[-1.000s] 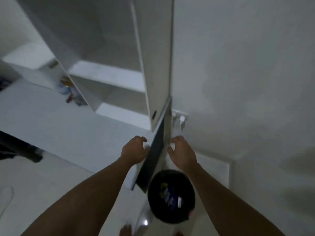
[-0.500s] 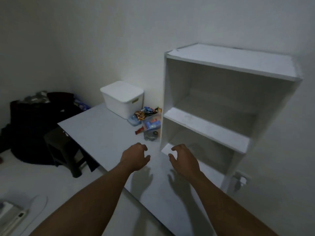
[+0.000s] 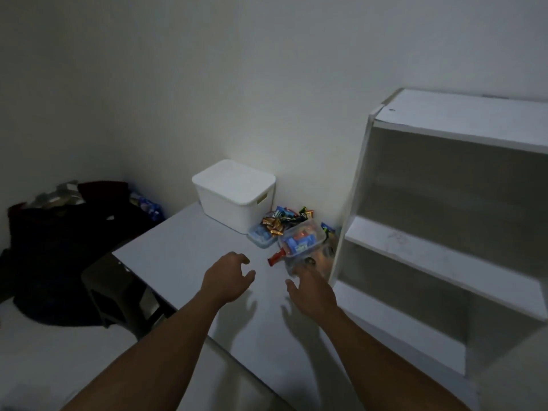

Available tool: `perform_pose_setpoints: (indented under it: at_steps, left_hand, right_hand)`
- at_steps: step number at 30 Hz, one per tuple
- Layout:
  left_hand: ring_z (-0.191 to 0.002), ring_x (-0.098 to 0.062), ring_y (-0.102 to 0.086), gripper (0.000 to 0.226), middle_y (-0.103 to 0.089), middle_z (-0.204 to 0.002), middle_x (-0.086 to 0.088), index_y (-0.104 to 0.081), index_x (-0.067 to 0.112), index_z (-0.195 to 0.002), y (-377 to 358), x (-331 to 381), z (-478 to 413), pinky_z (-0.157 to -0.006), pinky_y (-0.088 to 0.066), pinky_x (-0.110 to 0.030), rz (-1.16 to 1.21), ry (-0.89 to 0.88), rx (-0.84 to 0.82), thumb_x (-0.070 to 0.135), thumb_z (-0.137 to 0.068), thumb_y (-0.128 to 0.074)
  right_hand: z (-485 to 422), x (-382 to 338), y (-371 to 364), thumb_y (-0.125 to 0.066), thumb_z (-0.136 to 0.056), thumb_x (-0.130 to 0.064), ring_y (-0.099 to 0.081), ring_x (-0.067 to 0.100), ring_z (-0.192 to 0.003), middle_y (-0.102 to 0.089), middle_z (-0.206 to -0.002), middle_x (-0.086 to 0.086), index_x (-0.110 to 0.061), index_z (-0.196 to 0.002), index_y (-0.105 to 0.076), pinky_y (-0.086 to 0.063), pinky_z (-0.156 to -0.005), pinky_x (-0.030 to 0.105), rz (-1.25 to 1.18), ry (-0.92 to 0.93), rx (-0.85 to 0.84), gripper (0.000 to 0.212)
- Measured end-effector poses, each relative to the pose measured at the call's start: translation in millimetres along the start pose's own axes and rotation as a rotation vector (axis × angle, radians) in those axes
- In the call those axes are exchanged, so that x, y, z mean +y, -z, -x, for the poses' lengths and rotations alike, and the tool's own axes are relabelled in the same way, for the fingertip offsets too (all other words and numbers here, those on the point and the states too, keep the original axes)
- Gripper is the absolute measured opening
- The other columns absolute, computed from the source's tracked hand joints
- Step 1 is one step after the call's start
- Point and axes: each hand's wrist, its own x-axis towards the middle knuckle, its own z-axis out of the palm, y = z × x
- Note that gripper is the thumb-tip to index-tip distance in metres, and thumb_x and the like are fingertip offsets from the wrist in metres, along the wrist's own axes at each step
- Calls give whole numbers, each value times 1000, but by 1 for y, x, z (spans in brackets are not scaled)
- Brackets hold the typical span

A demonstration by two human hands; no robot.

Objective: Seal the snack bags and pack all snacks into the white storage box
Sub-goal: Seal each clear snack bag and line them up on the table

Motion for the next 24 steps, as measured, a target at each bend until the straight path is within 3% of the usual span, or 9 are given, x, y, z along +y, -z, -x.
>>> perform_pose_setpoints:
  at_steps: [9,11,13,16,20,24]
  left_hand:
    - [-120,-18,-54,48,-56,-134,-2,-57,21,-130,-23,-32,-133,-98,-46,-34,-11,-49,-115,49,-90,-58]
    - [-122,-18,-52,48,-55,-135,-2,-57,21,-131,-30,-35,-160,-99,-45,-34,-34,-61,-179,48,-91,-59]
    - [-122,-18,-52,48,-55,-135,-1,-57,21,-131,-39,-36,-184,-97,-44,-33,-42,-60,-219,46,-90,-60]
    - [-117,-18,-55,46,-59,-131,-2,-59,22,-128,-53,-35,-218,-94,-48,-33,-41,-102,-266,46,-89,-62]
    - [-122,-17,-54,47,-58,-134,1,-57,24,-130,-76,-26,-246,-99,-47,-34,-3,-189,-376,46,-89,-64]
    - [-98,-15,-65,25,-68,-106,4,-69,19,-108,-102,-2,-274,-81,-51,-30,112,-346,-484,36,-91,-63]
  right_hand:
    - [-118,-5,-42,-59,-95,-31,-62,14,-102,-61,-108,-4,-21,-108,-63,-51,-86,28,-65,-89,34,17]
    - [-137,2,-47,-55,-96,-30,-62,16,-100,-61,-108,0,-17,-115,-60,-53,-88,33,-81,-121,41,24]
    - [-152,9,-52,-51,-97,-28,-61,19,-102,-61,-110,3,-12,-120,-58,-49,-86,31,-67,-149,42,29]
    - [-171,24,-58,-50,-98,-27,-62,21,-99,-63,-107,4,-14,-111,-61,-44,-79,27,-66,-258,54,21]
    - [-178,45,-64,-57,-94,-28,-64,17,-93,-65,-99,-3,-19,-100,-68,-49,-74,27,-41,-324,76,15]
    - [-185,62,-70,-59,-92,-27,-62,24,-94,-60,-103,4,-13,-96,-69,-50,-77,32,-85,-583,183,17]
